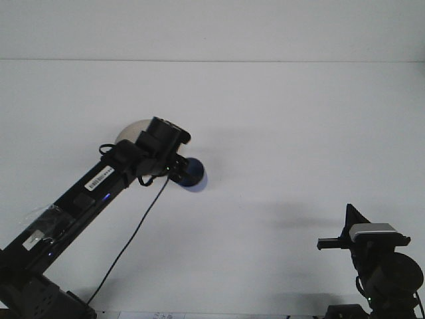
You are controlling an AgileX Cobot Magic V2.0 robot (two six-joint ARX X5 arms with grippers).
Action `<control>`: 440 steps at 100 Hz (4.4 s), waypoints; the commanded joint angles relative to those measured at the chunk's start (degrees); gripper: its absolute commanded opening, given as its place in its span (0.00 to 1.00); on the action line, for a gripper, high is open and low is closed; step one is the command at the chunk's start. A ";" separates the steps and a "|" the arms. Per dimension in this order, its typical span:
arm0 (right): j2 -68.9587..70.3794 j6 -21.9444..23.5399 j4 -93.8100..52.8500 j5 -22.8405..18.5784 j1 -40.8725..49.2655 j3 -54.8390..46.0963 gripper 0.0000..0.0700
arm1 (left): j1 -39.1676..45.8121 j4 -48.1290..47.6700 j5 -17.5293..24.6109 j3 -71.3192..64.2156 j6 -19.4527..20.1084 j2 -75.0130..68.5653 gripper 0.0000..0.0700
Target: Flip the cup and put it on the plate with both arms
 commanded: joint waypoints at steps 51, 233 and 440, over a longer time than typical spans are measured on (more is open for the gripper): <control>0.22 0.59 1.03 0.15 0.02 0.11 0.00 | 20.94 6.67 -0.52 1.84 -4.26 5.18 0.01; 0.22 0.61 1.01 0.15 0.02 0.11 0.00 | 19.91 25.14 -0.57 -28.22 -10.73 -39.04 0.68; 0.17 0.59 1.01 0.15 0.02 0.11 0.00 | 20.09 46.66 -1.60 -66.10 -7.21 -74.27 0.02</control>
